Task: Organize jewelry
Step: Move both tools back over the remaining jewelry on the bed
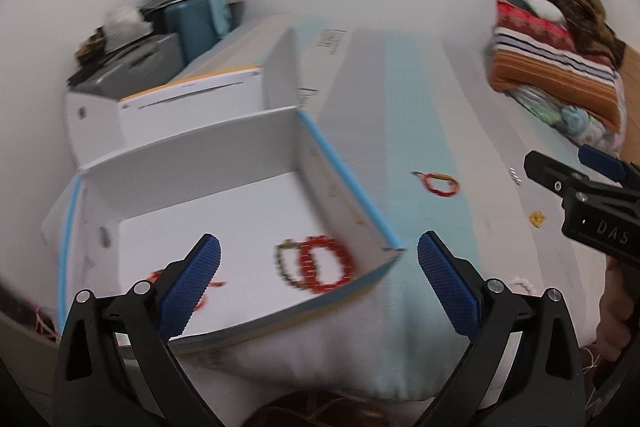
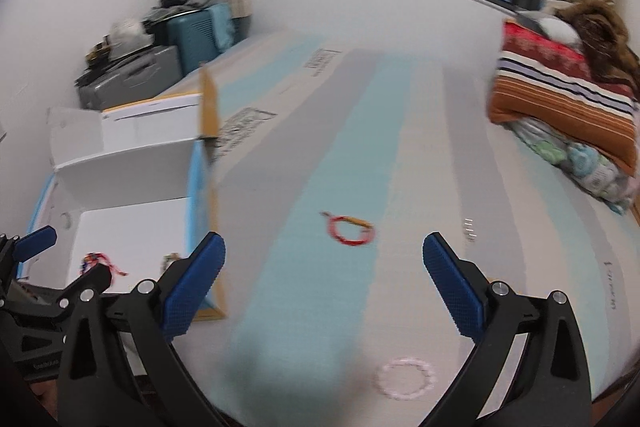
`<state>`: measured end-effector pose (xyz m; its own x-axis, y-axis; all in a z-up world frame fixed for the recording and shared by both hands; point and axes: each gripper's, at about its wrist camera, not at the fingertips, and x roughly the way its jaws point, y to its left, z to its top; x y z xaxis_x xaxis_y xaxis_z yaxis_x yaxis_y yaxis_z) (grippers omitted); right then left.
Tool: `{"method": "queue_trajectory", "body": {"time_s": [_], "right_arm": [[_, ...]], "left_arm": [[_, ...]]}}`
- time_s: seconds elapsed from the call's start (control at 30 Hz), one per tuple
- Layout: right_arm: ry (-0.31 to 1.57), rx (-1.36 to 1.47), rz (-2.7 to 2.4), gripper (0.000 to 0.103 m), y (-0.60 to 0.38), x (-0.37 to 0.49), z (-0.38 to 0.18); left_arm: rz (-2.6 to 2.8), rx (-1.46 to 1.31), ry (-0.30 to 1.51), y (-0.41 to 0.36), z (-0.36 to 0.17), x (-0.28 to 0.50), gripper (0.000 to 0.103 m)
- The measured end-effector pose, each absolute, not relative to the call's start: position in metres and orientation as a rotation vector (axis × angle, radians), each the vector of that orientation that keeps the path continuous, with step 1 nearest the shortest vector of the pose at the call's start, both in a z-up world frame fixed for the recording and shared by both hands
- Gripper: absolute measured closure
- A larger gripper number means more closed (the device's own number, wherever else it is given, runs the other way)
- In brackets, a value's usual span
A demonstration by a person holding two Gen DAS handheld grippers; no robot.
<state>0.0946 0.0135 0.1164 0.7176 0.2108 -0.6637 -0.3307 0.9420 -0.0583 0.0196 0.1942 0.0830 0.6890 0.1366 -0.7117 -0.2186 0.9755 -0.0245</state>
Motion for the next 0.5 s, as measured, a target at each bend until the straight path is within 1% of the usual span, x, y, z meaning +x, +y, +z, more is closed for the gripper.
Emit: {"method": "queue_trajectory", "body": {"time_s": [0.27, 0.5], "right_arm": [[0.738, -0.152, 0.196, 0.008, -0.062, 0.109, 0.109], [0.777, -0.11, 0.102, 0.008, -0.128, 0.131, 0.089]], "left_arm": [[0.071, -0.064, 0.803, 0.122, 0.072, 0.047, 0.006], [-0.04, -0.038, 0.81, 0.064, 0.054, 0.062, 0.006]]}}
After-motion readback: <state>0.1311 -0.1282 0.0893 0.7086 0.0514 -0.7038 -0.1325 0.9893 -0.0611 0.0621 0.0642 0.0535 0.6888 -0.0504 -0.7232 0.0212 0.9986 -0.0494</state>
